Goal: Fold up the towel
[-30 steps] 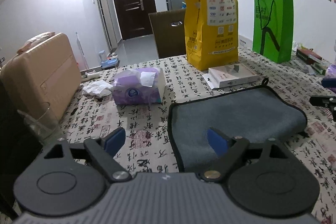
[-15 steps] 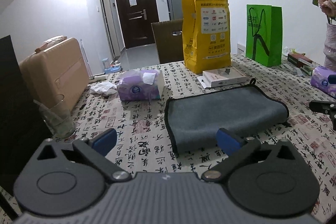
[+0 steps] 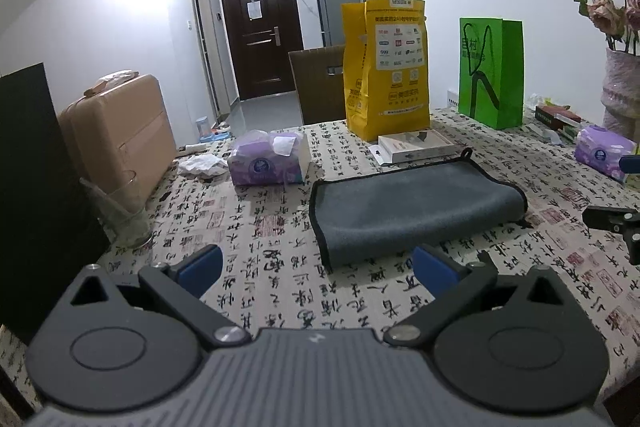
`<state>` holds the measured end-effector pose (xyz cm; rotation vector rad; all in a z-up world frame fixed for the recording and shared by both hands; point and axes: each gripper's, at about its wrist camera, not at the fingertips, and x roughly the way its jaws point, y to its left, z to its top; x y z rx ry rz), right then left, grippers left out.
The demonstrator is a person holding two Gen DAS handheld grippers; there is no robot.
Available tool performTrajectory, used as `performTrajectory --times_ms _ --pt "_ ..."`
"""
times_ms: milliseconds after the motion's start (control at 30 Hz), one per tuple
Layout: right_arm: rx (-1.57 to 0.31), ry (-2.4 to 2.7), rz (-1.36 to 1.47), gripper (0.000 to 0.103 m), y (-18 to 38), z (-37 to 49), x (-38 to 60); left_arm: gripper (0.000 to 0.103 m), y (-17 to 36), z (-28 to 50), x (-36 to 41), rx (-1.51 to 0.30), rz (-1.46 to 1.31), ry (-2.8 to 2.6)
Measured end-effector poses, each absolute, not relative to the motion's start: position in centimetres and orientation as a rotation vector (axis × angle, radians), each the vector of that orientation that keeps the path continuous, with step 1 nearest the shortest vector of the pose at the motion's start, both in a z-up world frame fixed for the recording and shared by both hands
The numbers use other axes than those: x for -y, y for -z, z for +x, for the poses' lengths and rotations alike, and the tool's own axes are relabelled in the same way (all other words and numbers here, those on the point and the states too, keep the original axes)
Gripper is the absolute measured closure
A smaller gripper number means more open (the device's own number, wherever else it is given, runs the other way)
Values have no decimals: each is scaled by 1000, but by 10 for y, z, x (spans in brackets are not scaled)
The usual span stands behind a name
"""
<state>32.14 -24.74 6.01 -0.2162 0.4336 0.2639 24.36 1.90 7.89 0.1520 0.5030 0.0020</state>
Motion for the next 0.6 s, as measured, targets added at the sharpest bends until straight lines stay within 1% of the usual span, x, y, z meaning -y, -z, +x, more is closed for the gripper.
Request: performTrajectory --times_ms 600 --pt "-358 -291 -167 0 -55 236 239 0 -66 167 -12 -416 147 -32"
